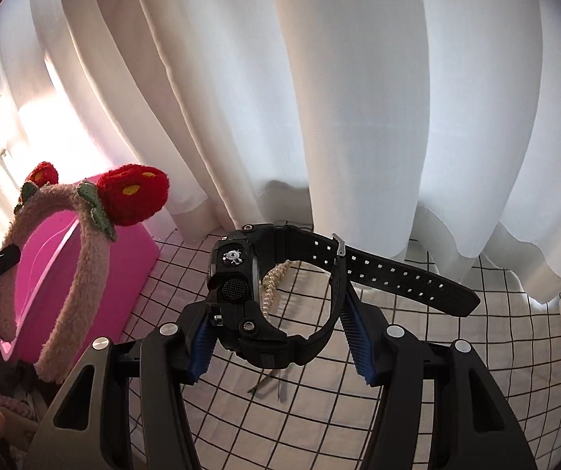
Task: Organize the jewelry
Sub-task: 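Carry the watch and headband into the pink tub and open both tools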
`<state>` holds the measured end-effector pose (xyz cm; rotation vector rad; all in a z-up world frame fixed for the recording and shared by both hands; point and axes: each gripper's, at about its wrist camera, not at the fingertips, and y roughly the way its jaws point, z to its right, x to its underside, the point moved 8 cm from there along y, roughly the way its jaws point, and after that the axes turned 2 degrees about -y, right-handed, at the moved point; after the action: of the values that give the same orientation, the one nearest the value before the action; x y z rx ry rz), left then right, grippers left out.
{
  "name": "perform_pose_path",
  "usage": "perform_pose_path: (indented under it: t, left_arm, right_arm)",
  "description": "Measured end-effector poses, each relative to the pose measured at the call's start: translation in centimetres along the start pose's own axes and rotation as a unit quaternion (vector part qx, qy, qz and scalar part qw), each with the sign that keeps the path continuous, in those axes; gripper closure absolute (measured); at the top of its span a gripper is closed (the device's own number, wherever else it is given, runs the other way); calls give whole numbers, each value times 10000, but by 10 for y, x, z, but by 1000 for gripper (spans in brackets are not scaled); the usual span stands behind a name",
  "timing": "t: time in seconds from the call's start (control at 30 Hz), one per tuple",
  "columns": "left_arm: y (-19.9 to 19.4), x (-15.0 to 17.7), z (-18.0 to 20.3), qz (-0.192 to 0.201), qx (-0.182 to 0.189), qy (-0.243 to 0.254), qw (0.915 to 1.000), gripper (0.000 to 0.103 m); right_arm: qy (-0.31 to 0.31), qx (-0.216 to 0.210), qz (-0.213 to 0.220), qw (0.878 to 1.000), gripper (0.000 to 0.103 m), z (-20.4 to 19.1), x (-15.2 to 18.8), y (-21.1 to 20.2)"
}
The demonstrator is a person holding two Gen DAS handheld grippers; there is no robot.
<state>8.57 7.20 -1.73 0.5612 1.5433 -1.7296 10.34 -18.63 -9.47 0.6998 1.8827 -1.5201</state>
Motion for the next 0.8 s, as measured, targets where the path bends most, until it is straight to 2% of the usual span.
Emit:
perform_pose_path:
  t: [0.1,0.23,0.43,0.6,0.8]
  left_arm:
    - [-15,-19,-22,195,-148,-117,9996,93]
    - [-31,-46,-59,433,-566,-168,9973,93]
    - [-45,-70,-127,558,-1169,-415,9907,93]
    - [-31,-63,-176,329,-1540,-572,9859,93]
    - [4,-36,-218,-301,-1689,-739,9824,92]
  right_arm:
    - [-234,-236,197,9993,48,-34,-24,-8]
    - [-628,-661,377,9951,48,-93,-53,-10]
    - [-1263,-1290,369,9829,48,-192,-74,4]
    - [-1808,-1607,148,9702,48,-267,-74,28]
    - [-2225,-1760,-478,9577,48,-327,-59,73]
